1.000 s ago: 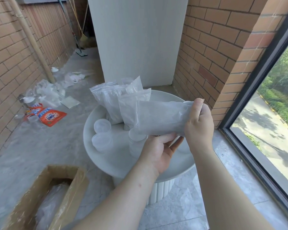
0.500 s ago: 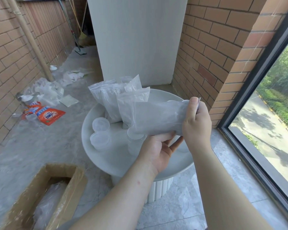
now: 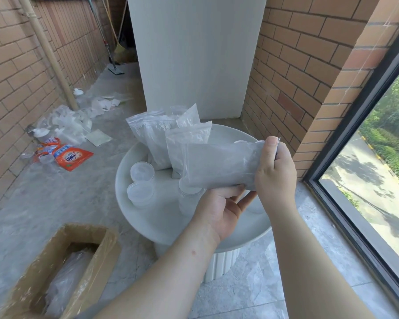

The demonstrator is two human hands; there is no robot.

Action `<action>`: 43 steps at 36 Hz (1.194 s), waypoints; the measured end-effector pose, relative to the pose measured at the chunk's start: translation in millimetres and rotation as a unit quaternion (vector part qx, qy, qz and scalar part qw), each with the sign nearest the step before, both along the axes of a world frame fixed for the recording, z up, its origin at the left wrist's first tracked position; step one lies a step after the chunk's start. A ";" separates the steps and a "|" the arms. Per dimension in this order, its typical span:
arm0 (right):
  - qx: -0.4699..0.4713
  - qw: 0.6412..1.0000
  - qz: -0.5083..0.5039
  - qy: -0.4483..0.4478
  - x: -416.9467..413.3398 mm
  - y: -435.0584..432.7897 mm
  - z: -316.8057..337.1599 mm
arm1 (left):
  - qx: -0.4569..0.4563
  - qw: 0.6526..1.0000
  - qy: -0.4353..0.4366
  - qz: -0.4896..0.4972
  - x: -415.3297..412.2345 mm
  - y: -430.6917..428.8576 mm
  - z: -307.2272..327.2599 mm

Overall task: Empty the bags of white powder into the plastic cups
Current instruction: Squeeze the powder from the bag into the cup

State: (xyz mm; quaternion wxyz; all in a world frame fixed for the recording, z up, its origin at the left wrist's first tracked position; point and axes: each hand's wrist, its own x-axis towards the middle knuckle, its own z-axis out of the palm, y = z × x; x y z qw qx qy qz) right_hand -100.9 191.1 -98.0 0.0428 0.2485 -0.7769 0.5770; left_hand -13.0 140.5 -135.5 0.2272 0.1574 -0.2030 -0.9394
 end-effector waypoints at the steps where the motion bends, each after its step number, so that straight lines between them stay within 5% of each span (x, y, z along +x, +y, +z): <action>1: 0.000 1.000 0.001 -0.001 0.3 0.2 0.3 | -0.001 1.000 0.001 -0.001 -0.1 0.1 0.7; 26: -0.040 0.998 0.010 -0.040 2.9 2.6 4.0 | -0.001 1.000 0.002 0.000 2.4 3.2 8.5; 43: -0.107 0.981 0.032 -0.156 10.3 7.5 17.7 | -0.004 1.000 -0.006 0.009 2.6 2.4 7.8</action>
